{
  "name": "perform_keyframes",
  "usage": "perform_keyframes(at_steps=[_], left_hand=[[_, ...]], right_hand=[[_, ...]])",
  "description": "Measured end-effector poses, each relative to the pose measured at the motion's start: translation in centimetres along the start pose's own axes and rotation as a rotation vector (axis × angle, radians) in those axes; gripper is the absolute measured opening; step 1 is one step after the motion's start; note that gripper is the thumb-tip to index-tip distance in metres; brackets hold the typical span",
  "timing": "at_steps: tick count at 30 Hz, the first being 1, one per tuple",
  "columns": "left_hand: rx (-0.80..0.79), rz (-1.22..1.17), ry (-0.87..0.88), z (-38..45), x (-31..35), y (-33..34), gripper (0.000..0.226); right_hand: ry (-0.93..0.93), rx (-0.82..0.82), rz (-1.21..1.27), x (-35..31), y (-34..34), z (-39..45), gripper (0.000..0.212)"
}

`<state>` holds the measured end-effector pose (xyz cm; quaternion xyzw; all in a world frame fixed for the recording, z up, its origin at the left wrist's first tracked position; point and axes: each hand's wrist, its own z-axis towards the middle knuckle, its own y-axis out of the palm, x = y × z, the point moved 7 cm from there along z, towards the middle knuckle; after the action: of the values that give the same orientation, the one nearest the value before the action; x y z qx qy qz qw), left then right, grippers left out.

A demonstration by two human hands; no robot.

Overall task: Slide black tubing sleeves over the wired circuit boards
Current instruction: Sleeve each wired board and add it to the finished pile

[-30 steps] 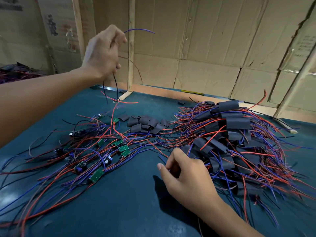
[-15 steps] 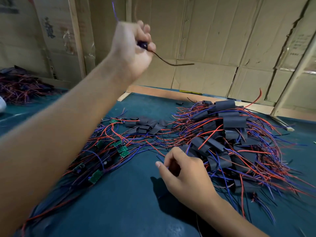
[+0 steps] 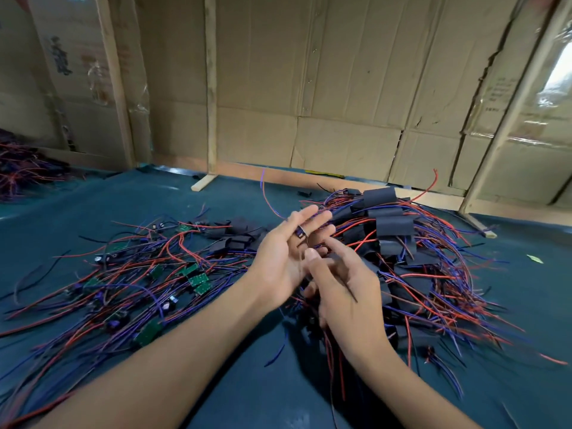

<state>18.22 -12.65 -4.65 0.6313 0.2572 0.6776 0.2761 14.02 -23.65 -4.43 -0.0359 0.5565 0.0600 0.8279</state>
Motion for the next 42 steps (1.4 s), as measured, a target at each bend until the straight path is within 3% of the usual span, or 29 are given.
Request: perform_keyframes(at_steps=[5, 12, 22, 27, 31, 42], left_hand=[[-0.033, 0.196, 0.053, -0.8, 0.4, 2.0, 0.039], [-0.123, 0.052, 0.172, -1.2, 1.5, 2.7, 0.034], [-0.185, 0.129, 0.171, -1.4, 1.4, 2.7, 0.039], [-0.179, 0.163, 0.190, -1.2, 2.0, 2.4, 0.031], [-0.152, 0.130, 0.207, -0.9, 2.6, 1.8, 0.028], [-0.105, -0.150, 0.139, -0.7, 3.2, 0.9, 0.018]], right_hand=[[-0.004, 0.097, 0.126, -0.6, -1.7, 0.8, 0.012], [0.010, 0.209, 0.491, -1.3, -3.6, 1.8, 0.013], [0.041, 0.121, 0.504, -1.5, -2.8, 1.9, 0.026], [0.059, 0.142, 0.528, -1.8, -3.1, 1.9, 0.007], [0.087, 0.152, 0.553, -2.3, -3.4, 2.0, 0.031], [0.147, 0.168, 0.649, -2.0, -3.6, 2.2, 0.019]])
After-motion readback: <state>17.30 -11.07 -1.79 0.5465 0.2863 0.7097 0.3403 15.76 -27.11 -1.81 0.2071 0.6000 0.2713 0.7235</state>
